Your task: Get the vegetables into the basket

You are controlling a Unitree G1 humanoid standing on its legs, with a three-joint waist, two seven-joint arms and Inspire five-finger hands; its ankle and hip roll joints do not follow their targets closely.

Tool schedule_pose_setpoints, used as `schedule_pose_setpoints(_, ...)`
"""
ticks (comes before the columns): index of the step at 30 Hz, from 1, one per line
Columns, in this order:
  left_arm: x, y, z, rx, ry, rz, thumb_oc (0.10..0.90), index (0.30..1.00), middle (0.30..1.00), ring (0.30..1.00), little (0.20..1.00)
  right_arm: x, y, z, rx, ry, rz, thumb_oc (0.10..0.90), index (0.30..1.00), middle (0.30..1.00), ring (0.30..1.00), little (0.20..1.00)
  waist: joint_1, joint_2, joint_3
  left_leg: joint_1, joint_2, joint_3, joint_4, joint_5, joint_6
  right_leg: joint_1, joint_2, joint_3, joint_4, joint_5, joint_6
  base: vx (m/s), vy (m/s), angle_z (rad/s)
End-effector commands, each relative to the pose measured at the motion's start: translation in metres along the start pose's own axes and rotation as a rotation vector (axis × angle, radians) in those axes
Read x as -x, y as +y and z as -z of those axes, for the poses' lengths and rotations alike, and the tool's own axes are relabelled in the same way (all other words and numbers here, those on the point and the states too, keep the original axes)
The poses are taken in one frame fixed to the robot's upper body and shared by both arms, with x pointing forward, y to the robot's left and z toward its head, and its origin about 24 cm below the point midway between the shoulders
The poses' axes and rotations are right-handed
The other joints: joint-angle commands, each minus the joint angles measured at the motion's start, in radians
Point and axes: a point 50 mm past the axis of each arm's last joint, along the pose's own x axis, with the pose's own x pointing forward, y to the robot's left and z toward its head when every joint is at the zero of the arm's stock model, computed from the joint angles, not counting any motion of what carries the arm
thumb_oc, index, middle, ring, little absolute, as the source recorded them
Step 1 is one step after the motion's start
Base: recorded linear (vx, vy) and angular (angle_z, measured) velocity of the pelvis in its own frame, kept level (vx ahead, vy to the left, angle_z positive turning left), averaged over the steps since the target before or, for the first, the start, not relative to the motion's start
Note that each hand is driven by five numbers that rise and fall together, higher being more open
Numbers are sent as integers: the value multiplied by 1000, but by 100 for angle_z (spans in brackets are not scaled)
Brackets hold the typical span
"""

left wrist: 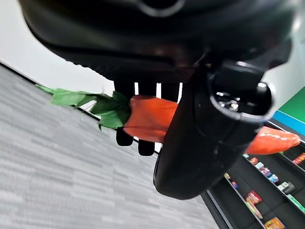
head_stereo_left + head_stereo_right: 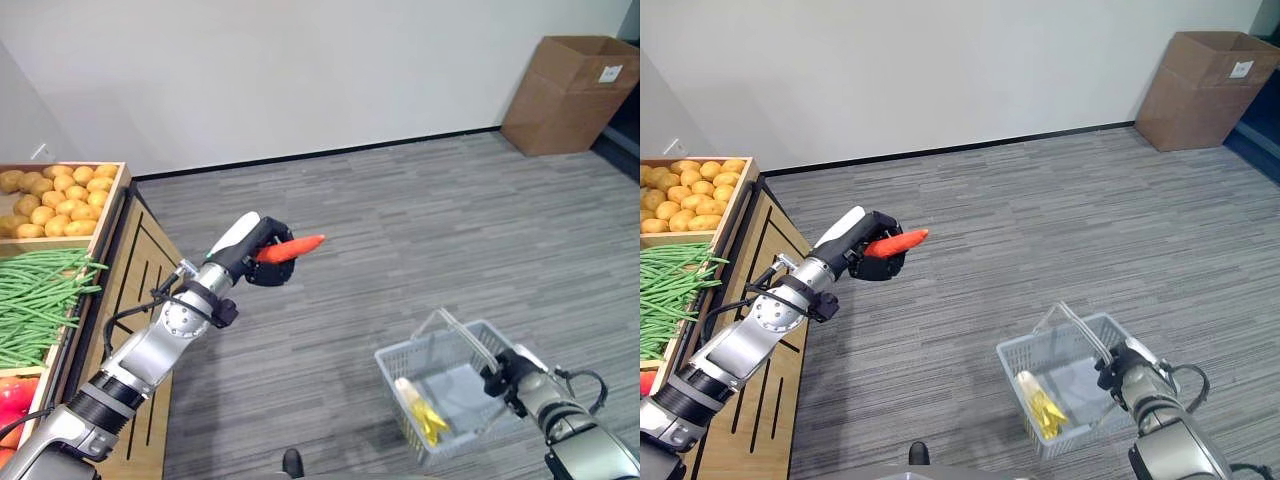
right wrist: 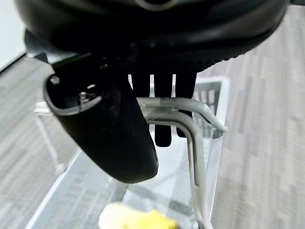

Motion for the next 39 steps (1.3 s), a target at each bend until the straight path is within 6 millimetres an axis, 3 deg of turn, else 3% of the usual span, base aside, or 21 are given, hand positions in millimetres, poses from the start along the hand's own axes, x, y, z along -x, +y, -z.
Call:
schedule_pose_setpoints(1, -27, 29, -64, -27, -280, -96, 400, 300, 300, 300, 300, 7, -91, -53, -10, -138, 271, 400, 300, 300, 300, 300, 29, -11, -32, 62, 68, -3, 4, -83, -79, -109, -85, -32, 35, 85, 89, 0, 0, 0)
schedule_pose_setpoints(2, -34, 18, -66, -5, -283, -59, 400, 300, 300, 300, 300, 9, -94, -68, -25, -168, 281, 400, 300, 300, 300, 300, 22, -4, -33, 63, 68, -1, 4, -92, -82, -105, -84, -32, 29, 78, 89, 0, 0, 0)
schedule_pose_setpoints(5, -43, 10, -66, -11, -266, -34, 400, 300, 300, 300, 300, 11, -96, -82, -28, -192, 285, 400, 300, 300, 300, 300, 15, 3, -30, 55, 72, 4, 4, -76, -83, -117, -80, -27, 31, 88, 84, -27, -17, 0)
schedule_pose_setpoints(10, -61, -15, -56, 16, -190, 19, 400, 300, 300, 300, 300, 25, -95, -137, 35, -342, 309, 400, 300, 300, 300, 300, -16, 18, -25, 56, 80, 22, 4, -71, -90, -133, -75, -8, 34, 92, 80, -15, -19, -7)
schedule_pose_setpoints(11, -66, -23, -48, -1, -144, 35, 400, 300, 300, 300, 300, 38, -102, -165, 148, -440, 358, 400, 300, 300, 300, 300, -30, 20, -26, 57, 85, 34, 4, -68, -92, -139, -72, 3, 33, 93, 78, -59, -29, -17)
schedule_pose_setpoints(12, -66, -23, -48, -1, -146, 35, 400, 300, 300, 300, 300, 38, -102, -165, 148, -439, 359, 400, 300, 300, 300, 300, -28, 21, -27, 56, 85, 35, 4, -68, -92, -141, -71, 5, 34, 94, 78, 28, -27, -21)
schedule_pose_setpoints(14, -72, -33, -34, -24, -67, 33, 400, 300, 300, 300, 300, 61, -100, -202, 196, -601, 397, 400, 300, 300, 300, 300, -53, 29, -26, 62, 90, 53, 4, -68, -95, -151, -69, 25, 34, 99, 77, -15, -18, -32)
schedule_pose_setpoints(15, -72, -34, -34, -24, -68, 33, 400, 300, 300, 300, 300, 61, -100, -201, 196, -599, 398, 400, 300, 300, 300, 300, -51, 30, -26, 61, 91, 54, 4, -68, -95, -153, -68, 27, 35, 99, 76, -9, -2, -33)
schedule_pose_setpoints(18, -76, -49, -20, -59, 9, 46, 400, 300, 300, 300, 300, 86, -96, -229, 218, -757, 435, 400, 300, 300, 300, 300, -78, 41, -29, 72, 94, 73, 5, -82, -97, -156, -66, 46, 32, 91, 77, 9, -9, -37)
schedule_pose_setpoints(19, -77, -61, -12, -80, 53, 61, 400, 300, 300, 300, 300, 103, -96, -242, 212, -850, 464, 400, 300, 300, 300, 300, -93, 46, -26, 72, 98, 86, 5, -72, -96, -167, -62, 59, 37, 100, 76, 52, 6, -18)
schedule_pose_setpoints(24, -78, -84, 1, -111, 134, 101, 400, 300, 300, 300, 300, 129, -94, -257, 164, -995, 500, 400, 300, 300, 300, 300, -116, 55, -31, 85, 102, 104, 5, -89, -96, -167, -61, 74, 34, 92, 76, 22, -9, -17)
schedule_pose_setpoints(32, -73, -121, 16, -175, 222, 190, 400, 300, 300, 300, 300, 155, -84, -258, 71, -1155, 491, 400, 300, 300, 300, 300, -136, 55, -31, 95, 106, 118, 4, -96, -94, -166, -55, 87, 33, 90, 73, 4, -17, -6)
schedule_pose_setpoints(39, -67, -140, 28, -235, 301, 232, 400, 300, 300, 300, 300, 184, -61, -259, 23, -1337, 396, 400, 300, 300, 300, 300, -154, 52, -27, 102, 106, 132, 4, -98, -94, -171, -51, 98, 35, 89, 73, 6, -12, -8)
